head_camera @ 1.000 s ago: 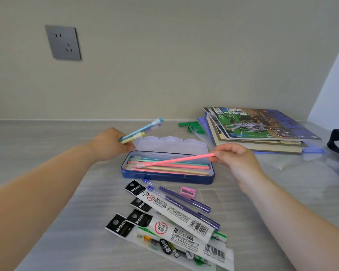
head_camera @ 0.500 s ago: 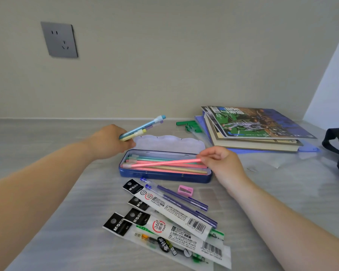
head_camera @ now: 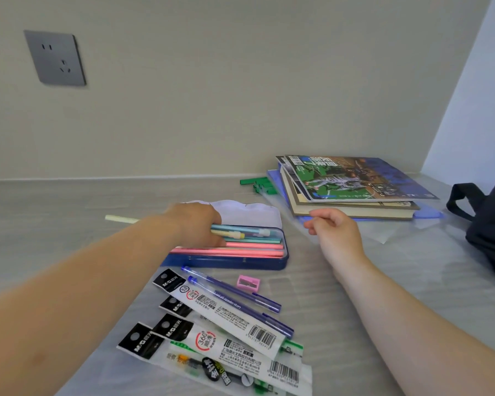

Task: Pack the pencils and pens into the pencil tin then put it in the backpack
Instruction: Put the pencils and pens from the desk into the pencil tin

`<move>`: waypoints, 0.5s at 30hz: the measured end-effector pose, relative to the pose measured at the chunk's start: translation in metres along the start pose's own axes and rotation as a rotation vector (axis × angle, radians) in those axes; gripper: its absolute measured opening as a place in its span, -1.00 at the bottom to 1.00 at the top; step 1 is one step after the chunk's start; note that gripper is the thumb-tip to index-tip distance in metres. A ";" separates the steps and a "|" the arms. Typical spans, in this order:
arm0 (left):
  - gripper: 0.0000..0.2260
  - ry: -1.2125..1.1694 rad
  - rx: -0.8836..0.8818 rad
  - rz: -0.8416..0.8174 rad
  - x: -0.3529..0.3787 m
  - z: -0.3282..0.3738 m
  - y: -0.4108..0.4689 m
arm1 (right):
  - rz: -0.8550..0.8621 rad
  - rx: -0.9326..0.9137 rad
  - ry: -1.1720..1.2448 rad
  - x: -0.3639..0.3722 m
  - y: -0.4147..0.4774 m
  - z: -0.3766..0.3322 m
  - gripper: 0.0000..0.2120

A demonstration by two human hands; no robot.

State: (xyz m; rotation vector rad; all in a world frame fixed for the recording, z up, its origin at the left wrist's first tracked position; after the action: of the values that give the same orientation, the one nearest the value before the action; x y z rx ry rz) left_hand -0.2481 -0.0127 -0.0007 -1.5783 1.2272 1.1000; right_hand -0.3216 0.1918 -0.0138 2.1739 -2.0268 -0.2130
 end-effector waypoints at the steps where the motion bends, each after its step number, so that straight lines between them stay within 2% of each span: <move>1: -0.75 0.007 0.007 -0.008 0.001 0.002 0.001 | -0.012 -0.001 -0.007 0.003 0.000 0.001 -0.79; 4: -0.69 0.003 0.037 -0.004 -0.001 0.007 0.002 | -0.049 -0.012 -0.037 0.011 -0.002 0.001 -0.78; 9: -0.79 -0.199 0.090 0.037 -0.003 0.021 0.010 | -0.091 -0.033 -0.079 0.015 -0.006 -0.002 -0.78; 15: -0.84 -0.336 0.139 0.066 -0.004 0.031 0.012 | -0.100 -0.053 -0.129 0.014 -0.008 -0.004 -0.78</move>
State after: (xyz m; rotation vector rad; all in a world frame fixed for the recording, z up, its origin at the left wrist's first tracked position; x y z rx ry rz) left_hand -0.2648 0.0158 -0.0068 -1.1985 1.1069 1.2362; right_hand -0.3120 0.1782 -0.0110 2.2858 -1.9538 -0.4250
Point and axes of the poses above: each hand's wrist, its own y-axis towards the middle knuckle, its own x-axis out of the palm, z = x × y, the point moved 8 cm from there along y, towards the middle knuckle, and after that the axes turned 13 degrees about y, right-handed, at the moved point
